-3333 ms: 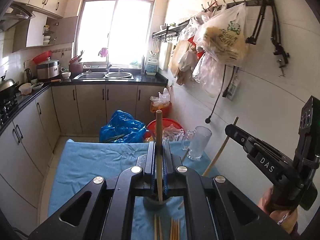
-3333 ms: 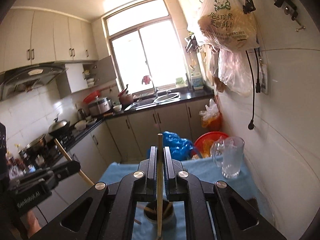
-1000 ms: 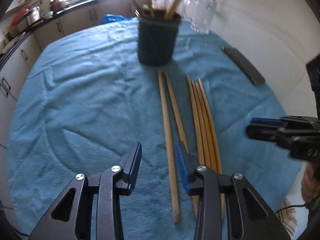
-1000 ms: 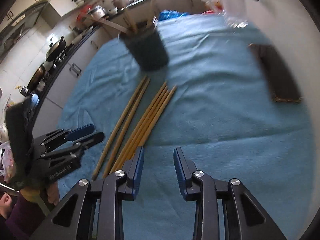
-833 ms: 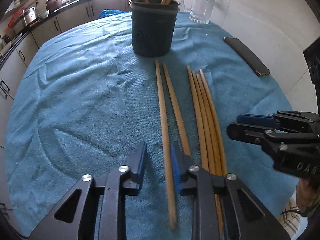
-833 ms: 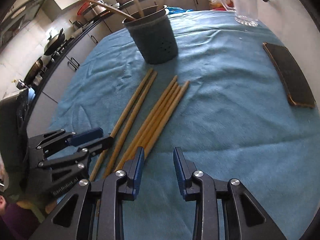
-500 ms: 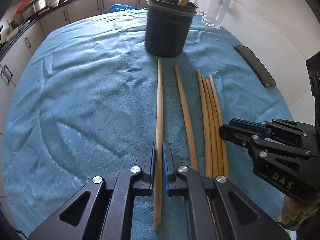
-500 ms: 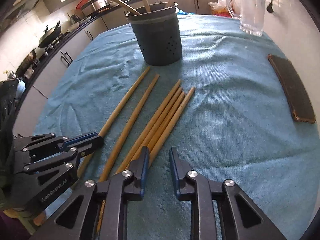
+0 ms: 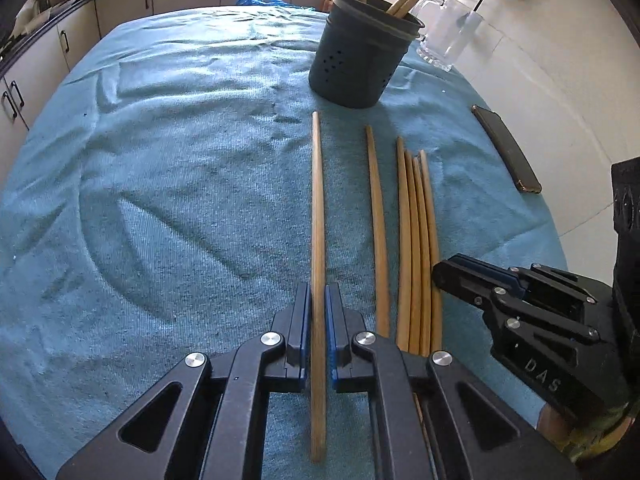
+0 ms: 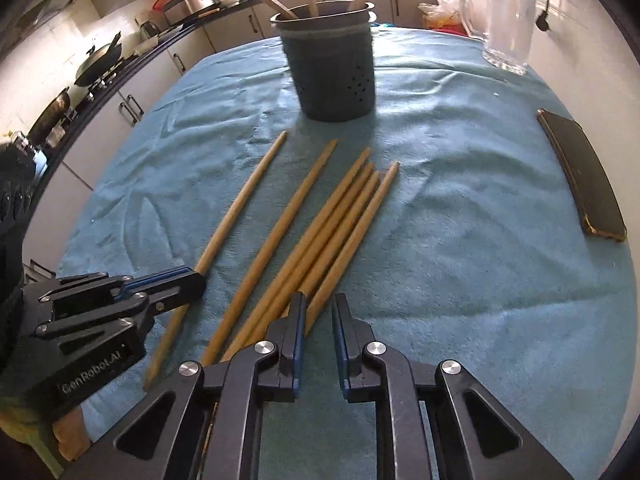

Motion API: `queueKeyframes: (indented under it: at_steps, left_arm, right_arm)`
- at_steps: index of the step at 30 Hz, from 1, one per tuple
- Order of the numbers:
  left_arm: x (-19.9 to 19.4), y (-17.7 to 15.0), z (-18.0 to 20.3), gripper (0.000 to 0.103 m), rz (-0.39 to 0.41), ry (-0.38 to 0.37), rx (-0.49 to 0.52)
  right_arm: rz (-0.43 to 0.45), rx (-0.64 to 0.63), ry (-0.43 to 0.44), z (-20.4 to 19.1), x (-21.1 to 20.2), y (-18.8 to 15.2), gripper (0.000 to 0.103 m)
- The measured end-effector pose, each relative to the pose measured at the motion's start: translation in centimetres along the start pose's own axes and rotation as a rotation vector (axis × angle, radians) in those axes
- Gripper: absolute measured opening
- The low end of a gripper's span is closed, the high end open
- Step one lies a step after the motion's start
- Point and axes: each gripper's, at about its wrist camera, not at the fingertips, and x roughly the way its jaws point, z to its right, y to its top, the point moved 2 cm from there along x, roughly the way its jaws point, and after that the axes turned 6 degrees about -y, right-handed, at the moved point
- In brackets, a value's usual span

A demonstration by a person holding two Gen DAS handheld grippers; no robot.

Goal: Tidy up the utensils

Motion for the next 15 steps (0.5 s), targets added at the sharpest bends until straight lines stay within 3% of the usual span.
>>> queueKeyframes:
  at_steps: [2, 5, 9, 12, 15]
  left_arm:
    - [0.1, 0.1, 0.0, 0.007, 0.003, 0.001, -0.002]
    - [0.1, 0.3, -0.1, 0.007, 0.006, -0.004, -0.020]
    - [-0.3, -0.3, -1.0, 0.007, 0.005, -0.048, -0.096]
    - [-1.1, -1.7, -1.8, 0.007, -0.026, -0.087, -0.150]
    - [-1.8, -2.6, -2.0, 0.007, -0.061, -0.073, -0.143]
  right_arm:
    - [-0.011, 0.012, 0.004, 0.0, 0.2, 0.2, 0.015]
    - [-0.016, -0.009, -0.059, -0.7, 0.9, 0.7, 0.015]
    - [-0.014, -0.014, -0.094, -1.1, 1.1, 1.3, 0.014]
    - [-0.048, -0.056, -0.091, -0.4, 0.4, 0.2, 0.011]
    - [-0.086, -0.089, -0.117, 1.2, -0.8, -1.7, 0.011]
